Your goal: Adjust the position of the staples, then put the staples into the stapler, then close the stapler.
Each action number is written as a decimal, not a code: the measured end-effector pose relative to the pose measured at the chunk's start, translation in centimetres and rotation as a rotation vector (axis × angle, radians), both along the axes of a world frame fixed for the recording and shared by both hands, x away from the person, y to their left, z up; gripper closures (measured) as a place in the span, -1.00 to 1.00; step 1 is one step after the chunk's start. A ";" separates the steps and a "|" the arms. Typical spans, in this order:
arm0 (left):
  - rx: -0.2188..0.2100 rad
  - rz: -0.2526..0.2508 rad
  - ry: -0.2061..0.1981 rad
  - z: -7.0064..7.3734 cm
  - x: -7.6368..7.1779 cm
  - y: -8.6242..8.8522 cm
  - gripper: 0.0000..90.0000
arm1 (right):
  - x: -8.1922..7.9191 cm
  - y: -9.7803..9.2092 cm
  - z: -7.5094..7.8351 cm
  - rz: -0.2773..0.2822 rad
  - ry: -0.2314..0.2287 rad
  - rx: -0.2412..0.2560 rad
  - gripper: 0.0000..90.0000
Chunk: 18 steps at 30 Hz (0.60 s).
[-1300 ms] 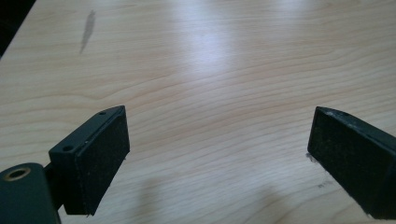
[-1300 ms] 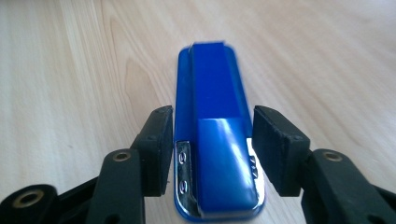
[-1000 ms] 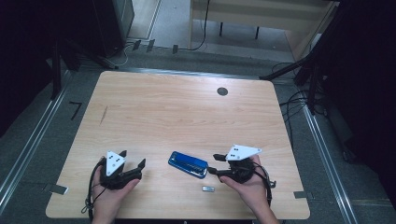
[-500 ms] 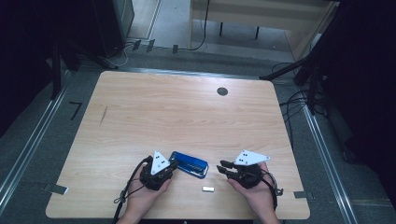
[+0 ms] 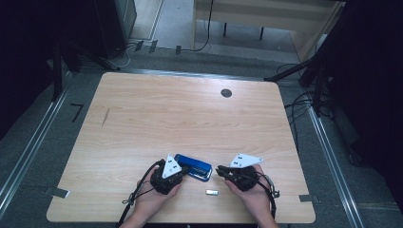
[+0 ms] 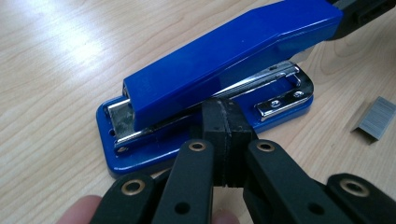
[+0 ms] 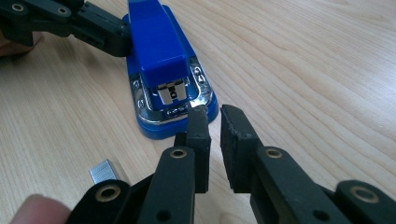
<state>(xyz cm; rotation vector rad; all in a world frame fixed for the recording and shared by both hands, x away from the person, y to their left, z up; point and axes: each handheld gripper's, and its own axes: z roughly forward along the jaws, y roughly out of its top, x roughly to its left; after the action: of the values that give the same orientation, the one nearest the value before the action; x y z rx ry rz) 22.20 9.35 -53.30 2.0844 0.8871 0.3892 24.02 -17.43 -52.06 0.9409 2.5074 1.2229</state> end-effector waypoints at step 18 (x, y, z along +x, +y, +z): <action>-0.018 0.008 0.017 0.0 0.1 0.1 1.00 | 0.0 1.7 -0.6 0.035 0.004 -0.053 0.94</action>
<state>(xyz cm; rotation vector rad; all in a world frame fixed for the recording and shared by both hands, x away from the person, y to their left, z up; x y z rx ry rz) 22.25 9.47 -53.34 2.0710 0.9064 0.3667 24.04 -15.78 -52.63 0.8917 2.5562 1.1587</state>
